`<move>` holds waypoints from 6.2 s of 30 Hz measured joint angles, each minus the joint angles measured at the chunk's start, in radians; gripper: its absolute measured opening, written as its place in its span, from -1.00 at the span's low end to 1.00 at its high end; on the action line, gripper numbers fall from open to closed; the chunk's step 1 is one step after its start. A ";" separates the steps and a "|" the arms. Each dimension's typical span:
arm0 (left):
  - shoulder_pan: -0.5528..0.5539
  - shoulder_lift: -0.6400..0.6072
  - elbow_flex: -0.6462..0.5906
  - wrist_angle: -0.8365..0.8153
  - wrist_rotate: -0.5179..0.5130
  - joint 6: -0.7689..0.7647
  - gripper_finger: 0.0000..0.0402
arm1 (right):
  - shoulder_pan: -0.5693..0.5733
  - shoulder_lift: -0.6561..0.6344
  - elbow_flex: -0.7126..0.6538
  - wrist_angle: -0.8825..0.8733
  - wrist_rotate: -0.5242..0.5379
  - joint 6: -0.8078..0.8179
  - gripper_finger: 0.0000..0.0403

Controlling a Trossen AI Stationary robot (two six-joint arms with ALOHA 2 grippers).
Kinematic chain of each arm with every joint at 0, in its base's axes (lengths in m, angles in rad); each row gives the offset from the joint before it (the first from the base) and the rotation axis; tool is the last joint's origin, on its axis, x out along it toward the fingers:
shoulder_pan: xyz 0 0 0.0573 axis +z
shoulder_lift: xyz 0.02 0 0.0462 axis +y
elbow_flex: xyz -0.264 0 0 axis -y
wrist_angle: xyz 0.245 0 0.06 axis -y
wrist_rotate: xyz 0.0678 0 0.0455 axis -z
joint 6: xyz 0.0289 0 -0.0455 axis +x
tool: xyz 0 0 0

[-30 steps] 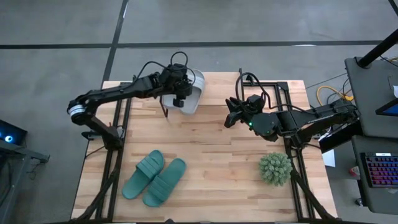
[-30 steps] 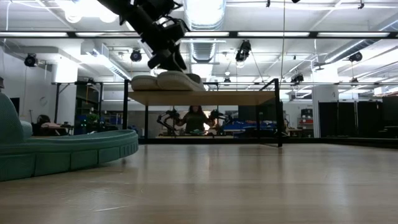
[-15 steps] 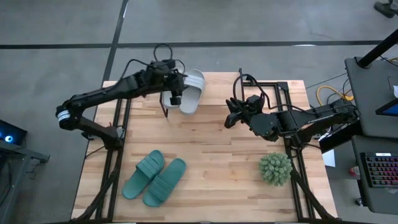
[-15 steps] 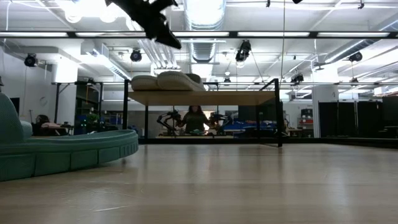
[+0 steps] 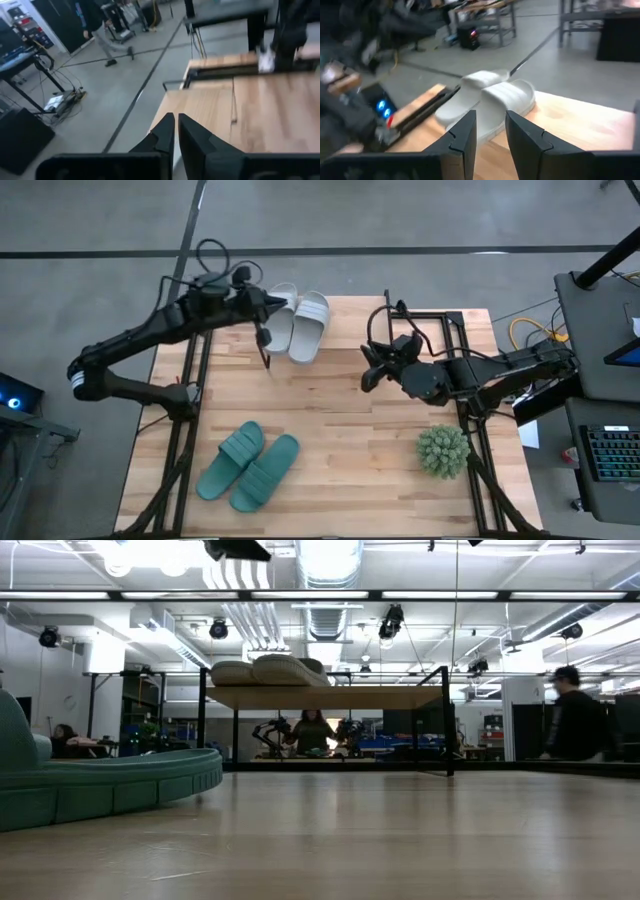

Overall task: Pick and place slides into the shelf
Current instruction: Put the gray slide on the shelf

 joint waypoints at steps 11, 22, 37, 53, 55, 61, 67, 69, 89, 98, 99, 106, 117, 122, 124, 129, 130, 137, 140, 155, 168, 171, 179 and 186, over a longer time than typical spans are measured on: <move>-0.001 -0.165 -0.001 0.127 0.107 -0.283 -1.00 | -0.101 0.000 0.003 -0.080 -0.136 -0.083 -0.58; -0.001 -0.282 -0.013 0.162 0.131 -0.415 -1.00 | -0.320 0.000 0.001 -0.081 -0.449 -0.240 -0.95; -0.002 -0.277 -0.021 0.153 0.131 -0.469 -1.00 | -0.632 0.097 0.000 0.020 -0.919 -0.413 -0.96; -0.002 -0.259 -0.024 0.154 0.132 -0.494 -1.00 | -0.671 0.338 0.037 0.117 -0.965 -0.487 -0.96; -0.001 -0.259 -0.024 0.154 0.132 -0.495 -1.00 | -0.672 0.363 0.052 0.117 -0.962 -0.489 -0.96; -0.001 -0.262 -0.025 0.154 0.131 -0.494 -1.00 | -0.672 0.414 0.085 0.115 -0.954 -0.504 -0.96; -0.001 -0.261 -0.025 0.154 0.131 -0.494 -1.00 | -0.677 0.420 0.090 0.116 -0.907 -0.554 -0.96; -0.001 -0.261 -0.025 0.154 0.131 -0.494 -1.00 | -0.685 0.419 0.091 0.115 -0.907 -0.557 -0.96; -0.002 -0.243 -0.028 0.155 0.131 -0.494 -1.00 | -0.717 0.423 0.085 0.133 -0.913 -0.580 -0.96; -0.002 -0.238 -0.029 0.155 0.131 -0.494 -1.00 | -0.733 0.423 0.084 0.149 -0.959 -0.597 -0.96; -0.002 -0.238 -0.029 0.155 0.131 -0.493 -1.00 | -0.733 0.423 0.083 0.149 -0.959 -0.598 -0.96; -0.001 -0.238 -0.029 0.155 0.131 -0.493 -1.00 | -0.736 0.423 0.070 0.150 -0.959 -0.620 -0.96; -0.001 -0.236 -0.030 0.155 0.131 -0.493 -1.00 | -0.744 0.423 0.058 0.239 -0.870 -0.690 -0.96; -0.001 -0.234 -0.031 0.155 0.131 -0.493 -1.00 | -0.787 0.423 0.055 0.295 -0.826 -0.695 -0.96; -0.001 -0.233 -0.031 0.155 0.131 -0.493 -1.00 | -0.816 0.423 0.055 0.323 -0.832 -0.695 -0.96; -0.002 -0.232 -0.032 0.155 0.131 -0.493 -1.00 | -0.875 0.447 0.052 0.384 -0.889 -0.673 -0.96; -0.002 -0.232 -0.032 0.155 0.131 -0.493 -1.00 | -0.877 0.456 0.052 0.391 -0.894 -0.668 -0.96; -0.002 -0.236 -0.033 0.155 0.131 -0.493 -1.00 | -0.867 0.468 0.053 0.365 -0.941 -0.664 -0.96; -0.002 -0.237 -0.032 0.155 0.131 -0.493 -1.00 | -0.863 0.465 0.054 0.324 -0.949 -0.669 -0.96; -0.001 -0.239 -0.033 0.155 0.131 -0.492 -1.00 | -0.799 0.462 0.046 0.231 -1.031 -0.673 -0.96; -0.001 -0.239 -0.033 0.155 0.131 -0.492 -1.00 | -0.784 0.462 0.039 0.249 -1.012 -0.642 -0.96; -0.001 -0.239 -0.033 0.155 0.131 -0.492 -1.00 | -0.779 0.461 0.039 0.255 -1.012 -0.636 -0.96; -0.001 -0.239 -0.033 0.155 0.131 -0.492 -1.00 | -0.765 0.491 0.043 0.306 -1.011 -0.610 -0.96; -0.002 -0.240 -0.034 0.155 0.131 -0.492 -1.00 | -0.763 0.511 0.057 0.308 -1.008 -0.610 -0.96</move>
